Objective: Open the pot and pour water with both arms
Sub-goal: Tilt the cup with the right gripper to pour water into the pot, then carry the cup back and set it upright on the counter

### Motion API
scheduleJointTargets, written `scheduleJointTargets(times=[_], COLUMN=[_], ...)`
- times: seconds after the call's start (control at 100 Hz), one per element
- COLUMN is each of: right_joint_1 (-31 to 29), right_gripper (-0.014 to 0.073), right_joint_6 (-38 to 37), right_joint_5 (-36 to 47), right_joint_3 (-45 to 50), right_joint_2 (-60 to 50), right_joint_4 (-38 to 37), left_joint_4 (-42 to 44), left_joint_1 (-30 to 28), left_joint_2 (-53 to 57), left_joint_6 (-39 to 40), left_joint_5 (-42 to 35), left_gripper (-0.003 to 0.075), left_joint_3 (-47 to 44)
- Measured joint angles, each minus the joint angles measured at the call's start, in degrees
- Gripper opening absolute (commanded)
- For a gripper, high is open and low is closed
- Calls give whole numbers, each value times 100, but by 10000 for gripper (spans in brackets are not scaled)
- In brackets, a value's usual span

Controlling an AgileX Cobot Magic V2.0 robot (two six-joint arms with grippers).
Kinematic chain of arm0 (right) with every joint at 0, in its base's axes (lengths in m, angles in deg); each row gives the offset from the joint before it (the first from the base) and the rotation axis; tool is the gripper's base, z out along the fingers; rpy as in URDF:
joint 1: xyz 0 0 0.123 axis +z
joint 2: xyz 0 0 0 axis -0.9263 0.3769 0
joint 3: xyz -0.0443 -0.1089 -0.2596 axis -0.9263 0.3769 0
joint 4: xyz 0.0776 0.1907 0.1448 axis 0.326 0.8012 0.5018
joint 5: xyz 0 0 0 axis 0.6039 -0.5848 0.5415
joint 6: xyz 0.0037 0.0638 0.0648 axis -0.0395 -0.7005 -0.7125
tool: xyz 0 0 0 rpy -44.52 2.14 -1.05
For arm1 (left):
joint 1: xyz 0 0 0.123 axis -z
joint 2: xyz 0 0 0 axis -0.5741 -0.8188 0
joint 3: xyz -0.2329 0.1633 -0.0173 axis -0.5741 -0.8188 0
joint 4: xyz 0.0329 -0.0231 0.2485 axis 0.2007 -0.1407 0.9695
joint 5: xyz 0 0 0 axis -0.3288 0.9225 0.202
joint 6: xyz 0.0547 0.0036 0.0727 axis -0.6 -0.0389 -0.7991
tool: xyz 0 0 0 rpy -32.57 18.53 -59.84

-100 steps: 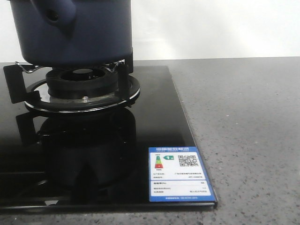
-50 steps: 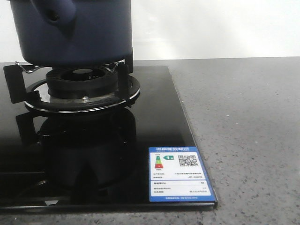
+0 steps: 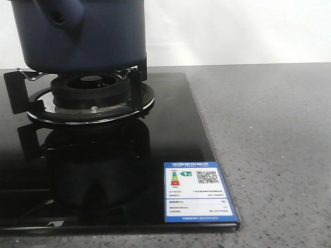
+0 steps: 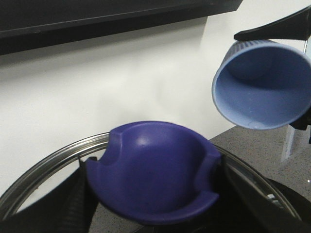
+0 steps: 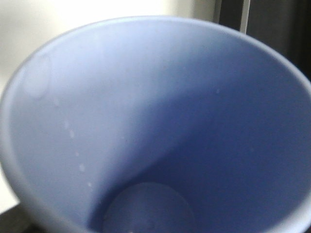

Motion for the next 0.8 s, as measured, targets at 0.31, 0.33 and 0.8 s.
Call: scheduleJointTargets(times=[0.31, 0.33, 0.8], right_joint_1=[-87, -117, -1820], right_gripper=[367, 367, 367], right_joint_6=[-2004, -2102, -2542], right_joint_5=[-914, -911, -72], right_joint_3=[0, 0, 551], right_joint_2=[-61, -93, -1335], right_joint_4=[376, 458, 3977], left_joint_4=[0, 0, -129], left_joint_1=[0, 0, 0], left_joint_2=[0, 0, 0], left_joint_6=[0, 0, 0], left_joint_5=[0, 0, 80], left_gripper=[339, 339, 339], left_joint_3=[0, 0, 0])
